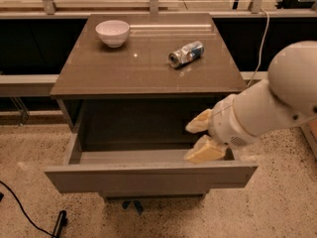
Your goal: Close top drawer
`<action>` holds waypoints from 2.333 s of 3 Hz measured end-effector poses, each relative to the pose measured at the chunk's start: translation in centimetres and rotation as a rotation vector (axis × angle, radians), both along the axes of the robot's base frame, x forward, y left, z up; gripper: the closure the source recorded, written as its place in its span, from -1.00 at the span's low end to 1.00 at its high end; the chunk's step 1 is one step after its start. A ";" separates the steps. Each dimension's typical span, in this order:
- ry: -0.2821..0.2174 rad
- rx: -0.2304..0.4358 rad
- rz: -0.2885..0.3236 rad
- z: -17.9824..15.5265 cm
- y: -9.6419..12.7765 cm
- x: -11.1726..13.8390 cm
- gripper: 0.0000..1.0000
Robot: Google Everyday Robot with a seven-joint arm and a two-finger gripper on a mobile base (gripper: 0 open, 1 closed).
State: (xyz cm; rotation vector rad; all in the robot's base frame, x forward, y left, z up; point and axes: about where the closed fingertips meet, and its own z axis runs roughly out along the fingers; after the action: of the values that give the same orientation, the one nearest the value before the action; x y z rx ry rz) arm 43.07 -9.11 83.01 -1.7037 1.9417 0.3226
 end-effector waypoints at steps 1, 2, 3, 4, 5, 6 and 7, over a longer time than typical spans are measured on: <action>-0.013 0.112 0.018 -4.1 2.8 0.5 0.40; -0.012 0.247 0.040 -9.0 5.2 -0.1 0.99; -0.003 0.299 0.052 -11.3 5.6 -1.2 1.00; 0.021 0.352 0.115 -14.1 6.1 -2.6 1.00; 0.040 0.346 0.141 -17.2 7.1 -4.0 1.00; 0.008 0.303 0.085 -19.8 7.6 -4.2 1.00; -0.019 0.292 0.057 -20.1 7.4 -3.4 1.00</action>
Offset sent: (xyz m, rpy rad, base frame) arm -0.0003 0.0657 -0.1237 0.3481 -0.0177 0.0475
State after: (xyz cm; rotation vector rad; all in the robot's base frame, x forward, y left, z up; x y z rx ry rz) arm 39.63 -1.67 62.86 -1.5659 1.7370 0.5781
